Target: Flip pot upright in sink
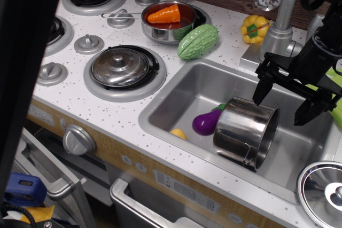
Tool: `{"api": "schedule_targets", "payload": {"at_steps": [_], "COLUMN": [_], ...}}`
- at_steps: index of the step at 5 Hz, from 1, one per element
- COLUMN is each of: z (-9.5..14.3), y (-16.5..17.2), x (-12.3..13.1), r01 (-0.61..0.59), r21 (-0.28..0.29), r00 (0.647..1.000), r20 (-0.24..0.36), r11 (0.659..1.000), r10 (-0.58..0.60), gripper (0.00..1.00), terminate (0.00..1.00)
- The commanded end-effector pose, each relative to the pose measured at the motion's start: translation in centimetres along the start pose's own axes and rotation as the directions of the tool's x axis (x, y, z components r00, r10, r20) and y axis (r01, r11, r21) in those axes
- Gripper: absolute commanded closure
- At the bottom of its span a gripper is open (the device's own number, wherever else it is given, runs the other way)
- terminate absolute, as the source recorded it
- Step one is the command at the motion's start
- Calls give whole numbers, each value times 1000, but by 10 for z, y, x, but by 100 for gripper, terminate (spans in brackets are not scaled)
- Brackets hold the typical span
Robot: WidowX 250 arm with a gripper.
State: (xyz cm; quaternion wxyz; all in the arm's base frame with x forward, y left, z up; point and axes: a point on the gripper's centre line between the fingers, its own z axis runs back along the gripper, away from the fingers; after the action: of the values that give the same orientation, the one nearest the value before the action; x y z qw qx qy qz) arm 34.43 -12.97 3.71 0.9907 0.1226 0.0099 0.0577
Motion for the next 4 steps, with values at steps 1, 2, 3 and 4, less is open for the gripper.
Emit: {"api": "schedule_targets", "payload": {"at_steps": [1,2,3,4], "z": [0,-5,-8,-10], "y": [0,-9,-13,-15], "x": [0,-1,-2,-3], "r01": [0,20,-11,13], "r21": [0,148,228,335], "r00": [1000,999,996,995], "r20": [0,31,88,92], "r11": [1000,989,974,942], "r10": [0,-25,-9,-46], "gripper": [0,0,0,0], "terminate": [0,0,0,0]}}
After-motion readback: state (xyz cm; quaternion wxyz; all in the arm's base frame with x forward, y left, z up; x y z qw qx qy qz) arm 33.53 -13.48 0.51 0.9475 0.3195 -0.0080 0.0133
